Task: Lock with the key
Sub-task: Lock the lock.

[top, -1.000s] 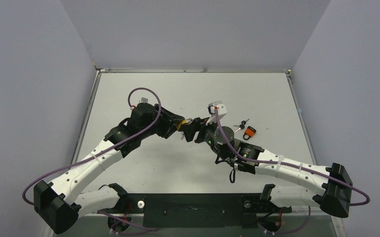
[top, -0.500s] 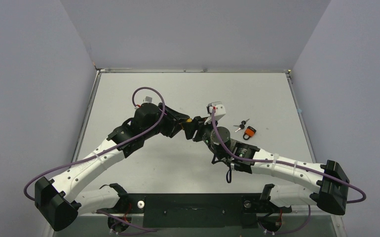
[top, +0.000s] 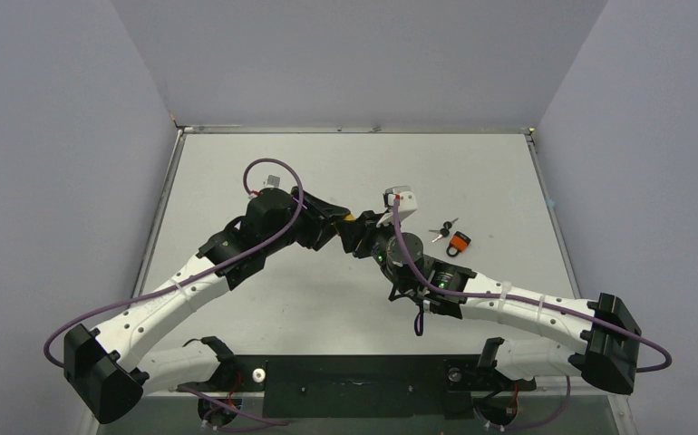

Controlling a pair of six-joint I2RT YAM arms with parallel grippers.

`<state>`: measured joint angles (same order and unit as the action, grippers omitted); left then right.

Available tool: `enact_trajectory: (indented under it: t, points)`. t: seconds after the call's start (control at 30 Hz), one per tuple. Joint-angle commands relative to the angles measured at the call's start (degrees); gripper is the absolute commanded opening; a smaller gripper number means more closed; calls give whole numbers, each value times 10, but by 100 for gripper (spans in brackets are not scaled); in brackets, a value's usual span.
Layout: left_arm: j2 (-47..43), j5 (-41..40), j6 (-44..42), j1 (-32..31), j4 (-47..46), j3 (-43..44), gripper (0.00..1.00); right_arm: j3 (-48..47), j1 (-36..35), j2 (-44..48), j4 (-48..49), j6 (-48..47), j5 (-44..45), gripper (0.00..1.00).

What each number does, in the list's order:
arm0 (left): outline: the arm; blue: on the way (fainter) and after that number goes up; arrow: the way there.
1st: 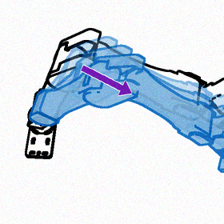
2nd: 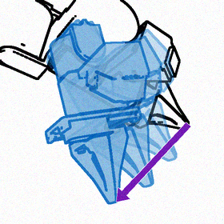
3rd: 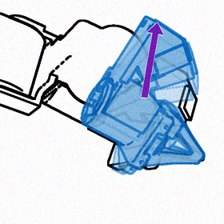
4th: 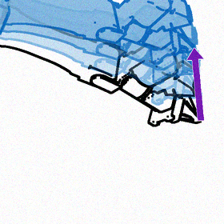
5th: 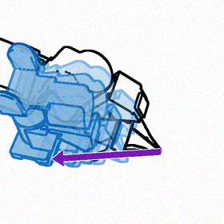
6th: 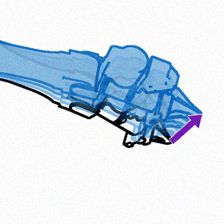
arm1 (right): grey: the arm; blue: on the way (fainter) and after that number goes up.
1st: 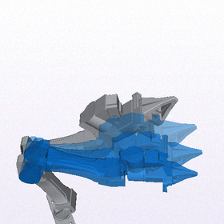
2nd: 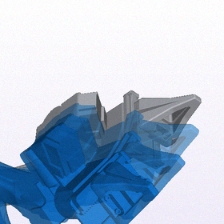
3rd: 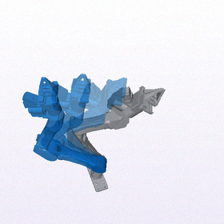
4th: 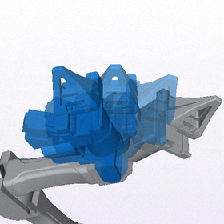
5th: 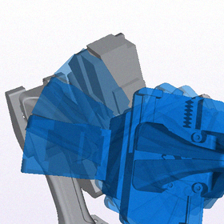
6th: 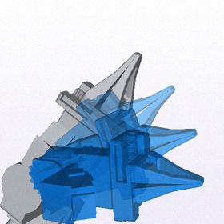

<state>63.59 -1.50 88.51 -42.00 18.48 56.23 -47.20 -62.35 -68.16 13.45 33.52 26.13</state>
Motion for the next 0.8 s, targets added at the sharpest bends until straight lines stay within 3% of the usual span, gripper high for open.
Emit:
enact_trajectory:
  t: [0.0,0.03,0.13,0.43,0.7,0.77]
  points:
    - [-18,6,-8,-9,-82,38,25,-12,3,17,11,3,25,0]
    - [-19,6,-23,-9,-82,40,32,-13,4,25,7,6,26,0]
    - [-28,13,-54,-9,-81,42,39,-17,20,47,-20,11,27,0]
    - [-19,95,-154,-10,-98,65,48,-29,122,137,-106,46,-60,0]
    - [-21,133,-215,-12,-133,87,53,-62,153,181,-162,34,-93,0]
    - [-21,146,-264,-11,-119,114,54,-75,169,189,-180,30,-119,0]
